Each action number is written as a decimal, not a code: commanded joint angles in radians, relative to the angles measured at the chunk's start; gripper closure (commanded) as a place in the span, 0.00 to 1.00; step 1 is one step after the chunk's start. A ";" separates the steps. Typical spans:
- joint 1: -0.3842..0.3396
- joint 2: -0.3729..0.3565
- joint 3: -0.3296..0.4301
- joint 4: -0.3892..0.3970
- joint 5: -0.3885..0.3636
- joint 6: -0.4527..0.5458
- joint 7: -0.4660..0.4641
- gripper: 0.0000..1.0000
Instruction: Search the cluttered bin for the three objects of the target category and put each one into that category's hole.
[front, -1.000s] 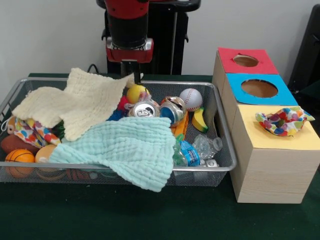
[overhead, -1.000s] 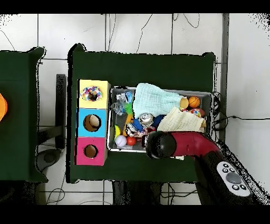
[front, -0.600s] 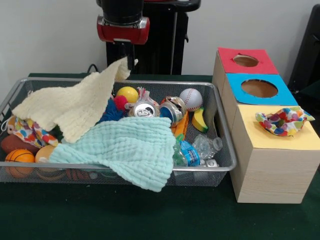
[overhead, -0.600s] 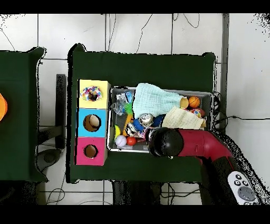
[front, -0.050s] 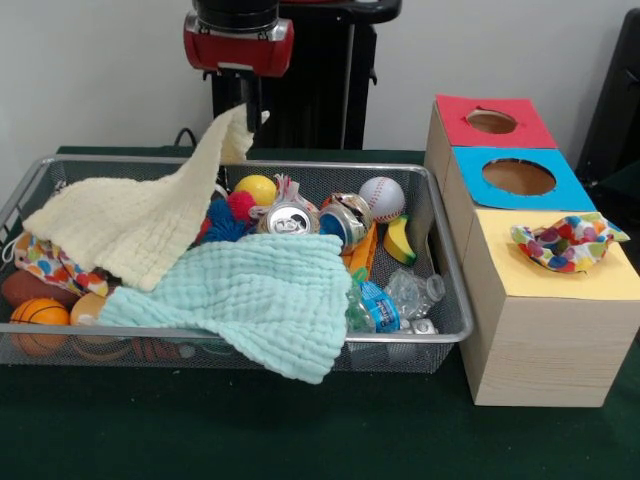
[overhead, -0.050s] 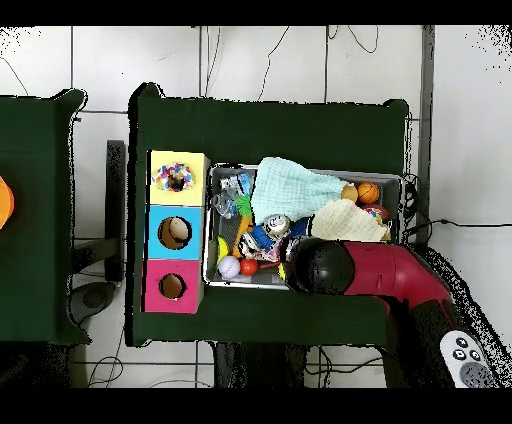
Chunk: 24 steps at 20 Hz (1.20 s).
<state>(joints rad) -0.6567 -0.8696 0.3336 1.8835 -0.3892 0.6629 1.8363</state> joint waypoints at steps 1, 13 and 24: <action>-0.062 0.064 0.089 -0.057 -0.016 0.067 -0.166 1.00; -0.114 0.128 0.107 -0.061 -0.098 -0.022 -0.168 1.00; -0.137 0.151 0.123 -0.056 -0.133 -0.034 -0.146 1.00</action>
<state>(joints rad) -0.7711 -0.7525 0.3785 1.8737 -0.4629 0.6627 1.8363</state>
